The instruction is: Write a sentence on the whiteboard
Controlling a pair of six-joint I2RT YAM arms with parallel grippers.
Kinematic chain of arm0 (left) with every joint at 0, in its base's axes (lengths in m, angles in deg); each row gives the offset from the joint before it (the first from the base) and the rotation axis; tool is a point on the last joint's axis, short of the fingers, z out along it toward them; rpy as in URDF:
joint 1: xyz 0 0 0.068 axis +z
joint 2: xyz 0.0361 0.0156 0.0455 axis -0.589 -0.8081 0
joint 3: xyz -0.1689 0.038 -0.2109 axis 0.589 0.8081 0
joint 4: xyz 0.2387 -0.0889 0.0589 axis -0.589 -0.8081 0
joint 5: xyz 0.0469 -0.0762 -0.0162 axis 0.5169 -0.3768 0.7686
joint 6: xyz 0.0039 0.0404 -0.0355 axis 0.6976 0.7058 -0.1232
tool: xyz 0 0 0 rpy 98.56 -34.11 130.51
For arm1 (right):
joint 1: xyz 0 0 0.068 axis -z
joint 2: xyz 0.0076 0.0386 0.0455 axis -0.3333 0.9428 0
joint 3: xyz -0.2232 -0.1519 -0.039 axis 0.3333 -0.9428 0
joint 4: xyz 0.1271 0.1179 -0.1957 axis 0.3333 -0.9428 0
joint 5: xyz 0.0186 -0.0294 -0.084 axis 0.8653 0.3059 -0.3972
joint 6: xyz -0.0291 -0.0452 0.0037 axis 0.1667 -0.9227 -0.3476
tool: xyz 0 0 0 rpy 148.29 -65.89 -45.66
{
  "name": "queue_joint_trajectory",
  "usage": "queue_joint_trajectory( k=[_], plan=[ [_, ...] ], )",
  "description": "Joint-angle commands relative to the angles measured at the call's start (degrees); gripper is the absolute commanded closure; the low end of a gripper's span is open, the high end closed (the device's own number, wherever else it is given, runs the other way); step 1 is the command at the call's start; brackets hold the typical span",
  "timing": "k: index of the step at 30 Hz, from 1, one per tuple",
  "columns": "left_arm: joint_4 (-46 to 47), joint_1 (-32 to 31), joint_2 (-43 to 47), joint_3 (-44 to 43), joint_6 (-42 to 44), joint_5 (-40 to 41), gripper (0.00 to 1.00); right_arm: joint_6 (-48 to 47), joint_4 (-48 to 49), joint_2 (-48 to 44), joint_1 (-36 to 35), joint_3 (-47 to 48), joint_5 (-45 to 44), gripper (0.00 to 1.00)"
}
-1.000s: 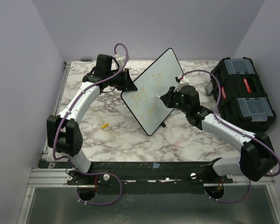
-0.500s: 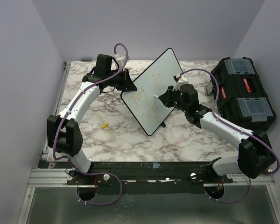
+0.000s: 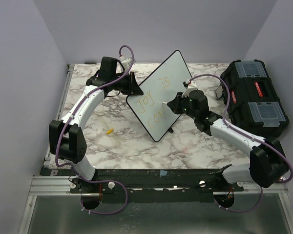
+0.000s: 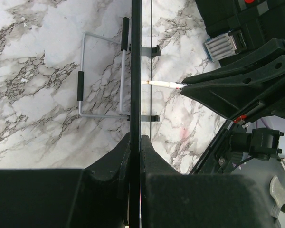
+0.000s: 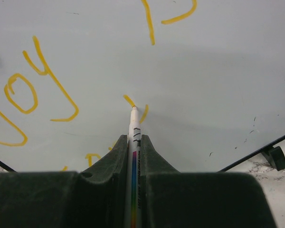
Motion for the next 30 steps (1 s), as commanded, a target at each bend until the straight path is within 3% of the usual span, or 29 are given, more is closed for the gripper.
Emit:
queue_joint_trajectory(
  k=[1,30],
  plan=[
    [-1.9,-1.04,-0.5,-1.36,4.25,-0.38,1.0,1.01,-1.75,-0.3,0.02,-3.03,1.35,0.99],
    [-2.25,-1.04,-0.51,-1.51,4.51,-0.31,1.0,1.71,-4.27,-3.36,0.02,-7.42,-3.06,0.99]
  ],
)
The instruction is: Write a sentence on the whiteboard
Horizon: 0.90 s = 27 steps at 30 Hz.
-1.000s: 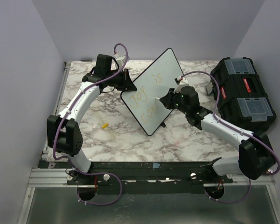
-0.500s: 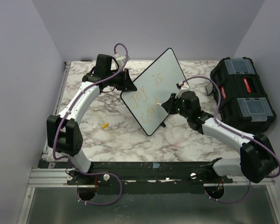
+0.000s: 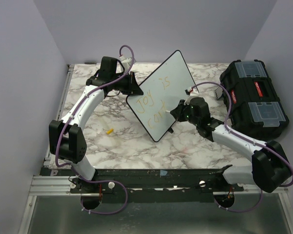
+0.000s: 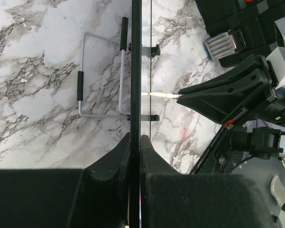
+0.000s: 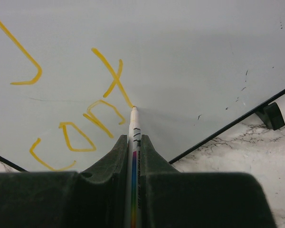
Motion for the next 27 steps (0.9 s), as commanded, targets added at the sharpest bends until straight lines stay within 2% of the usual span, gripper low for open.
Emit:
queue_joint_trajectory(
  k=[1,19,27],
  plan=[
    [-1.84,-1.04,-0.43,-1.26,4.12,-0.29,1.0,-0.63,-3.84,0.31,-0.16,0.23,-2.84,0.99],
    [-1.9,-1.04,-0.2,-0.98,4.19,-0.46,1.0,-3.19,-4.45,2.64,-0.16,5.87,-6.18,0.99],
    [-1.83,-1.04,-0.05,-1.06,4.13,-0.36,1.0,-4.18,-5.86,0.84,-0.16,6.97,-7.58,0.99]
  ],
)
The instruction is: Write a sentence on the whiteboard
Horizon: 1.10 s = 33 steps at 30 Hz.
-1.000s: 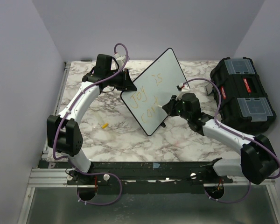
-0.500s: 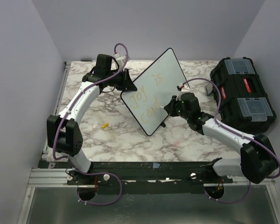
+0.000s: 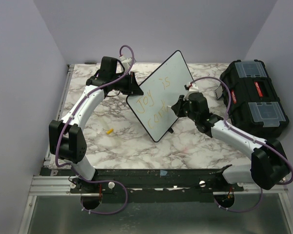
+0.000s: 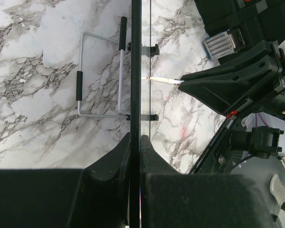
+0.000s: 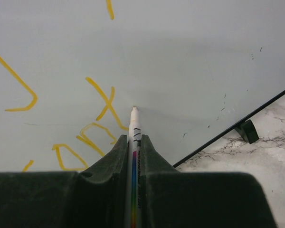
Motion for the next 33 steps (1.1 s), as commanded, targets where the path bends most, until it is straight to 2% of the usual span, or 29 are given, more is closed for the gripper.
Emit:
queue_joint_trajectory(
  k=[1,33],
  plan=[
    [-1.8,-1.04,0.01,-0.99,4.09,-0.18,1.0,-1.22,-1.9,-1.53,-0.16,1.6,-2.55,0.99],
    [-1.43,-1.05,1.07,0.48,4.35,-0.37,1.0,-1.06,0.16,3.63,3.36,6.64,-3.64,0.99]
  ],
)
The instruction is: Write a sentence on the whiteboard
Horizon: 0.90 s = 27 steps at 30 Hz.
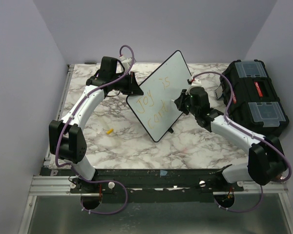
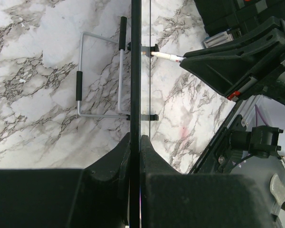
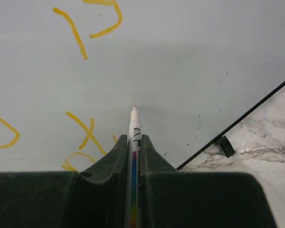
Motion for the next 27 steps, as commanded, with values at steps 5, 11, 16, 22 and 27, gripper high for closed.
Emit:
queue_joint_trajectory(
  k=[5,11,16,22,27],
  plan=[
    [-1.44,-1.03,0.92,0.55,4.31,-0.34,1.0,-0.38,2.05,2.03,0.61,2.65,0.38,0.99],
    [-1.33,-1.02,0.87,0.55,4.29,-0.32,1.0,-0.2,2.78,2.6,0.59,2.74,2.59,0.99],
    [-1.43,-1.02,0.83,0.55,4.31,-0.21,1.0,-1.21,2.47,2.42,0.58,2.85,5.44,0.99],
    [-1.42,-1.02,0.67,0.21,4.23,-0.21,1.0,-1.18,1.99,1.69,0.59,1.9,8.97,0.99],
    [-1.46,-1.02,0.61,0.11,4.15,-0.3,1.0,-0.71,1.78,0.81,0.59,-0.01,10.42,0.99]
  ],
)
